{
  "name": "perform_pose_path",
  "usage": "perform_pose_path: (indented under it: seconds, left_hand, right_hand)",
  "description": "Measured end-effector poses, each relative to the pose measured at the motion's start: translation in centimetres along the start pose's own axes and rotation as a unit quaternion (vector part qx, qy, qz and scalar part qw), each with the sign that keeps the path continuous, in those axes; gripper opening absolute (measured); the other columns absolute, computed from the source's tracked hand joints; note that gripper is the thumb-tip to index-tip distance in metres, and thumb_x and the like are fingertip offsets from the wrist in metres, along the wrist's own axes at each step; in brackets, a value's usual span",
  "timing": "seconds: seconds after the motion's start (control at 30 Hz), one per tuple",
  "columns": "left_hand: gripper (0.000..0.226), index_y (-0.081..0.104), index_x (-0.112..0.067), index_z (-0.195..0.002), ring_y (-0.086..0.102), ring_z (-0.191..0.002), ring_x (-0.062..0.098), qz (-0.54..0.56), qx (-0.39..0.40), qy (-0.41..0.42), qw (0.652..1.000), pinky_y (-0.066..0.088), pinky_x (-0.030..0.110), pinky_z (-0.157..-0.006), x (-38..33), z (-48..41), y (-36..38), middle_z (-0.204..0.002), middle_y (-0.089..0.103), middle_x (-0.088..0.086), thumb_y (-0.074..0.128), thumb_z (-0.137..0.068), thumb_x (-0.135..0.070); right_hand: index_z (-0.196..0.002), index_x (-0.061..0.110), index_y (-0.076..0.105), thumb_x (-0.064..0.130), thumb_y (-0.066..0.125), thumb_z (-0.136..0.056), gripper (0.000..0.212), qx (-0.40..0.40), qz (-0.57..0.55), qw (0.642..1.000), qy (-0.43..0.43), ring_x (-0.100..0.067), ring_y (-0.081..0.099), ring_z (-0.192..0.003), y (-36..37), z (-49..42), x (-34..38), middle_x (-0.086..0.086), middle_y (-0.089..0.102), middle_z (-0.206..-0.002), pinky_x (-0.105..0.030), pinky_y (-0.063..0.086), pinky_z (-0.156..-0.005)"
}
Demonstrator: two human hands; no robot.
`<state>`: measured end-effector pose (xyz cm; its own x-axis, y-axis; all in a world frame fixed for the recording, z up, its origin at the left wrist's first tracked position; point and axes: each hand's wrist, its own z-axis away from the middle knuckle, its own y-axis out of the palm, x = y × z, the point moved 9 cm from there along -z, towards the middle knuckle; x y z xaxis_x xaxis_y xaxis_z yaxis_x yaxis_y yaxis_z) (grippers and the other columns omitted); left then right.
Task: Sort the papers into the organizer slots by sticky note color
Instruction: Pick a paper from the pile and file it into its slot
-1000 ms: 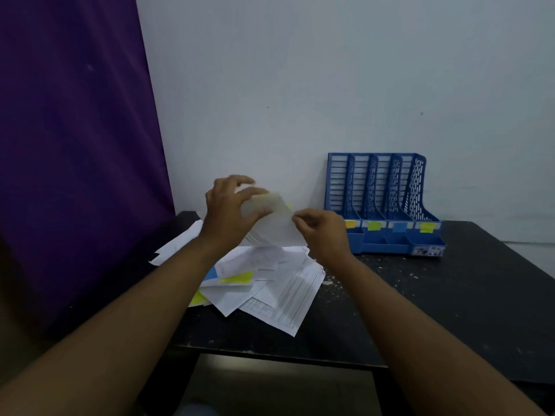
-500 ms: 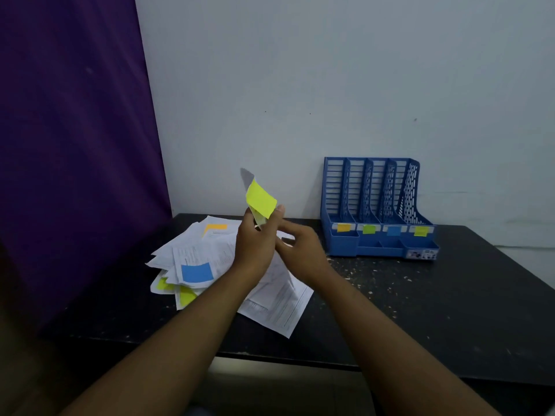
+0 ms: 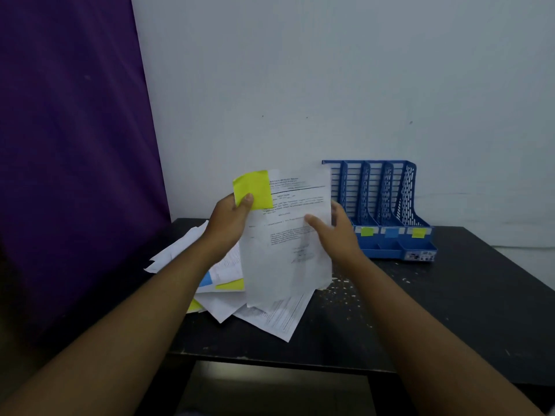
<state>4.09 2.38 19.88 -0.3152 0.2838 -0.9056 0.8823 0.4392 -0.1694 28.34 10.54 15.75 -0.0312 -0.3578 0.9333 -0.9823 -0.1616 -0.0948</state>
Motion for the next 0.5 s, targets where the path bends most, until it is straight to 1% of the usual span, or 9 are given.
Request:
perform_pose_path:
  seconds: [0.07,0.1,0.17,0.23,0.27,0.33,0.4,0.47,0.5]
  left_hand:
    - [0.027,0.073,-0.026,-0.117,0.072,-0.105,0.011,0.0,0.012,0.0,1.0,0.055,0.027,-0.09,-0.6,-0.3,0.4,-0.115,0.076,-0.011,0.051,-0.111,-0.04]
    - [0.027,0.073,-0.026,-0.115,0.072,-0.101,0.008,0.0,0.013,0.003,1.0,0.055,0.023,-0.084,-1.1,-0.4,0.6,-0.112,0.076,-0.012,0.051,-0.111,-0.039]
    - [0.024,0.074,-0.027,-0.108,0.071,-0.09,0.001,0.0,0.009,0.01,1.0,0.053,0.014,-0.074,-1.7,-0.5,1.0,-0.104,0.076,-0.016,0.052,-0.111,-0.037]
    - [0.021,0.074,-0.028,-0.104,0.071,-0.082,-0.005,0.004,0.009,0.016,1.0,0.053,0.01,-0.069,-2.0,-0.5,1.5,-0.098,0.076,-0.018,0.054,-0.11,-0.034]
    - [0.02,0.074,-0.027,-0.105,0.071,-0.081,-0.004,0.007,0.012,0.015,1.0,0.054,0.012,-0.069,-2.1,-0.6,1.8,-0.098,0.077,-0.018,0.055,-0.11,-0.033]
    - [0.018,0.073,-0.027,-0.109,0.071,-0.085,0.005,0.007,0.017,0.012,1.0,0.057,0.021,-0.069,-2.1,-0.7,2.3,-0.1,0.077,-0.012,0.056,-0.11,-0.033]
    - [0.017,0.073,-0.027,-0.11,0.071,-0.085,0.01,0.015,0.026,0.006,1.0,0.06,0.024,-0.066,-2.3,-0.7,2.8,-0.102,0.078,-0.009,0.057,-0.109,-0.031]
    - [0.017,0.075,-0.027,-0.107,0.071,-0.079,0.01,0.019,0.029,0.001,0.999,0.062,0.027,-0.064,-2.4,-0.7,3.3,-0.096,0.077,-0.007,0.059,-0.109,-0.031]
    - [0.018,0.076,-0.025,-0.103,0.069,-0.072,0.01,0.011,0.028,-0.002,1.0,0.063,0.03,-0.062,-2.6,-0.8,3.5,-0.089,0.075,-0.004,0.061,-0.107,-0.034]
  right_hand:
    - [-0.147,0.023,0.054,0.035,0.072,-0.098,0.054,0.004,-0.001,1.0,0.028,-0.009,0.067,-0.117,-1.1,-0.3,-0.9,0.009,0.067,-0.136,-0.036,0.06,-0.095]
    - [-0.14,0.02,0.061,0.034,0.071,-0.099,0.044,-0.001,-0.001,0.999,0.032,-0.011,0.071,-0.113,-1.7,-0.4,-1.1,0.008,0.072,-0.129,-0.038,0.06,-0.096]
    - [-0.123,0.018,0.072,0.031,0.069,-0.101,0.026,-0.015,-0.025,0.999,0.03,-0.013,0.076,-0.104,-2.8,-0.3,-1.4,0.008,0.079,-0.113,-0.037,0.062,-0.092]
    - [-0.115,0.019,0.074,0.032,0.068,-0.102,0.019,-0.031,-0.034,0.999,0.026,-0.011,0.077,-0.098,-3.7,-0.2,-1.4,0.011,0.08,-0.106,-0.034,0.063,-0.087]
    - [-0.113,0.02,0.074,0.032,0.067,-0.102,0.018,-0.04,-0.035,0.998,0.026,-0.01,0.077,-0.097,-4.2,-0.2,-1.4,0.011,0.08,-0.105,-0.034,0.063,-0.086]
    - [-0.112,0.021,0.074,0.033,0.066,-0.103,0.017,-0.055,-0.04,0.997,0.028,-0.01,0.077,-0.097,-4.9,-0.4,-1.5,0.011,0.08,-0.106,-0.036,0.062,-0.087]
    - [-0.113,0.022,0.074,0.033,0.066,-0.103,0.017,-0.058,-0.043,0.997,0.027,-0.011,0.076,-0.098,-5.4,-0.4,-1.3,0.01,0.08,-0.106,-0.036,0.062,-0.087]
    - [-0.112,0.022,0.074,0.033,0.065,-0.103,0.017,-0.06,-0.045,0.997,0.025,-0.01,0.076,-0.097,-6.1,-0.4,-1.0,0.011,0.08,-0.106,-0.034,0.062,-0.085]
    - [-0.111,0.022,0.075,0.032,0.065,-0.104,0.016,-0.063,-0.045,0.997,0.026,-0.008,0.076,-0.095,-6.6,-0.4,-0.9,0.011,0.08,-0.104,-0.032,0.062,-0.084]
